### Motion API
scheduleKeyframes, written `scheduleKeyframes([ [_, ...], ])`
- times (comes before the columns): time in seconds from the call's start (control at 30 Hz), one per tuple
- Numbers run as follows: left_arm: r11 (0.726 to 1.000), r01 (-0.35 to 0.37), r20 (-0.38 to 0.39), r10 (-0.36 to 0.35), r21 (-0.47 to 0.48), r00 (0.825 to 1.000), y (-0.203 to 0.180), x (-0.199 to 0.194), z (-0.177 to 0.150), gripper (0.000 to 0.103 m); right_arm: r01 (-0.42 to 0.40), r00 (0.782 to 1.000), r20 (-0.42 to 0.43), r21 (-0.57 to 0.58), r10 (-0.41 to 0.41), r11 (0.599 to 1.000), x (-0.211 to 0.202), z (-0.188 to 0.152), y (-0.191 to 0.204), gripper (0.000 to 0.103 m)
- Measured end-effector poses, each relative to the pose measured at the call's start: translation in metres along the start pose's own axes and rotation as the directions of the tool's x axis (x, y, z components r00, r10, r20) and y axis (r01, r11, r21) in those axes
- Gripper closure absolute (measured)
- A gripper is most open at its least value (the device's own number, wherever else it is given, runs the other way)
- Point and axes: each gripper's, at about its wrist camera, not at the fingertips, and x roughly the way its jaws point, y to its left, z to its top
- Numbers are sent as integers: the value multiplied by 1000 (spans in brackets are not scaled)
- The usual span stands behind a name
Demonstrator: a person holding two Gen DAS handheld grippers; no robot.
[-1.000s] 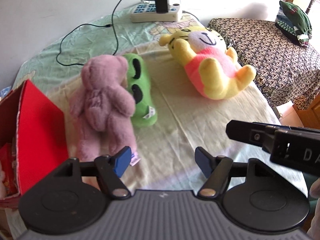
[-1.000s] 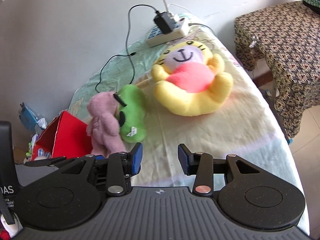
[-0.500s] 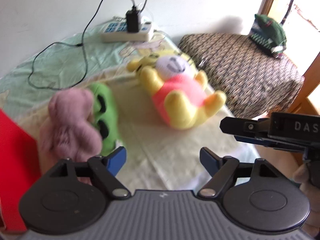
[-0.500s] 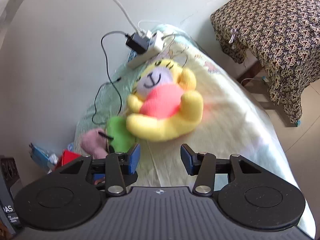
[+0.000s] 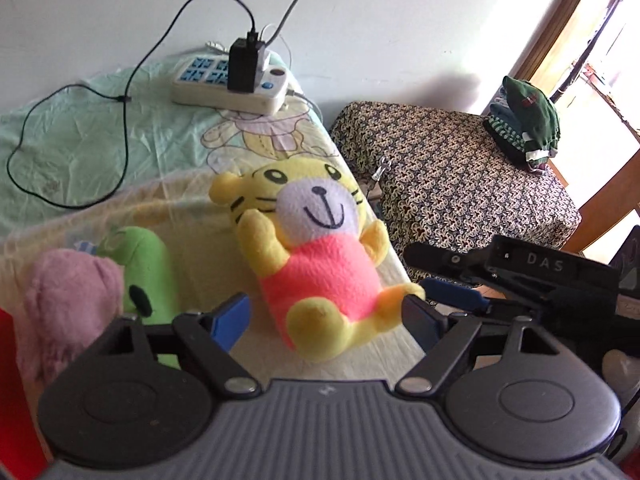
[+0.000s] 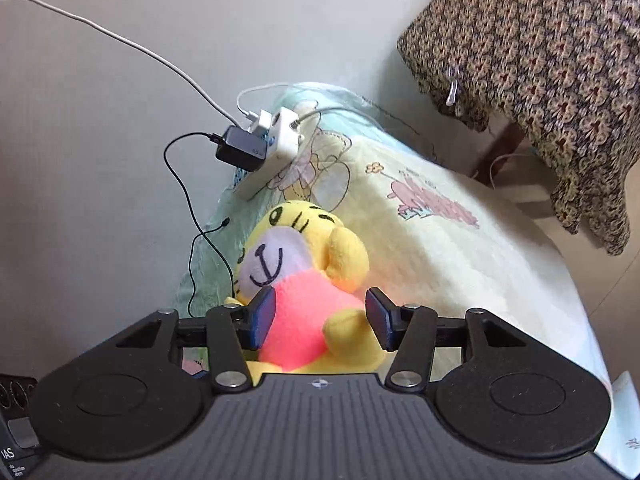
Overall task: Organize objects
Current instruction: 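Grasp the yellow tiger plush with the right gripper, then carry the tiger plush with the right gripper to the red box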
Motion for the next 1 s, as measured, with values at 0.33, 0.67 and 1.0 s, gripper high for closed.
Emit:
scheduleKeyframes([
  [0.33,997,28,-114,-37,-73,993,18,46,4,19,-19,996,-84,6,19,1000,39,8,-11,49],
  [0.67,995,39,-158,-53,-89,986,37,70,11,15,-118,979,-162,46,124,992,71,10,-10,48],
  [1.0,994,85,-144,-94,-68,985,37,73,13,17,-181,959,-201,117,202,977,72,8,-18,57],
])
